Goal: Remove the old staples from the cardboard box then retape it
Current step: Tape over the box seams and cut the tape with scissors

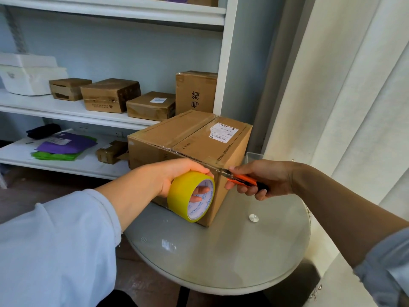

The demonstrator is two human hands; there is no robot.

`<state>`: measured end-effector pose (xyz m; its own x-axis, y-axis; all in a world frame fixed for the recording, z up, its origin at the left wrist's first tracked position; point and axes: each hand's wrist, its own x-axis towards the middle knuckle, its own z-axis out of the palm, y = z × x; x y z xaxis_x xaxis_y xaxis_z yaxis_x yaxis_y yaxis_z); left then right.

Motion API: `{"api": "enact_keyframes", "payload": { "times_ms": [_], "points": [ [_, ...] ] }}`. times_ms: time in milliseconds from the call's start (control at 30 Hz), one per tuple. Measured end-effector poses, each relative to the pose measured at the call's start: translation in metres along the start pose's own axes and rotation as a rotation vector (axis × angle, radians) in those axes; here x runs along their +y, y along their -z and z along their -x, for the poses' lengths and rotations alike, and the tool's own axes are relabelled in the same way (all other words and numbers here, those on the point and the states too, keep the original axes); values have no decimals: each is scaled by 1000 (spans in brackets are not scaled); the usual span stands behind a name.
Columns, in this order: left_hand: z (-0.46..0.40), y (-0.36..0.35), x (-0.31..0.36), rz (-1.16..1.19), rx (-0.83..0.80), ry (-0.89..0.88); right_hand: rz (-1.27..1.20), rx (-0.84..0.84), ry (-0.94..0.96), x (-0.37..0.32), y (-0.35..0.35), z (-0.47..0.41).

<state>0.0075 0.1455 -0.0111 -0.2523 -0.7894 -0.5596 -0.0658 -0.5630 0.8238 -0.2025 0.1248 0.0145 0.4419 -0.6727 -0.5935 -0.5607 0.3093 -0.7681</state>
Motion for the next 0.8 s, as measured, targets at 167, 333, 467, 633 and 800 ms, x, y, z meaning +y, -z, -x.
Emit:
{"api": "enact_keyframes", "payload": {
  "times_ms": [167,333,467,633,800],
  "points": [
    [0,1,0,-32,24,5,-15,108,9,-16,-17,-10],
    [-3,5,0,-33,32,4,5,157,-9,-21,-22,-13],
    [-5,4,-1,-21,32,7,20,181,6,-19,-23,-12],
    [-2,3,2,-24,21,-1,32,185,28,-19,-21,-7],
    [1,5,2,-16,-10,-1,-3,103,0,-18,-19,-5]
  ]
}}
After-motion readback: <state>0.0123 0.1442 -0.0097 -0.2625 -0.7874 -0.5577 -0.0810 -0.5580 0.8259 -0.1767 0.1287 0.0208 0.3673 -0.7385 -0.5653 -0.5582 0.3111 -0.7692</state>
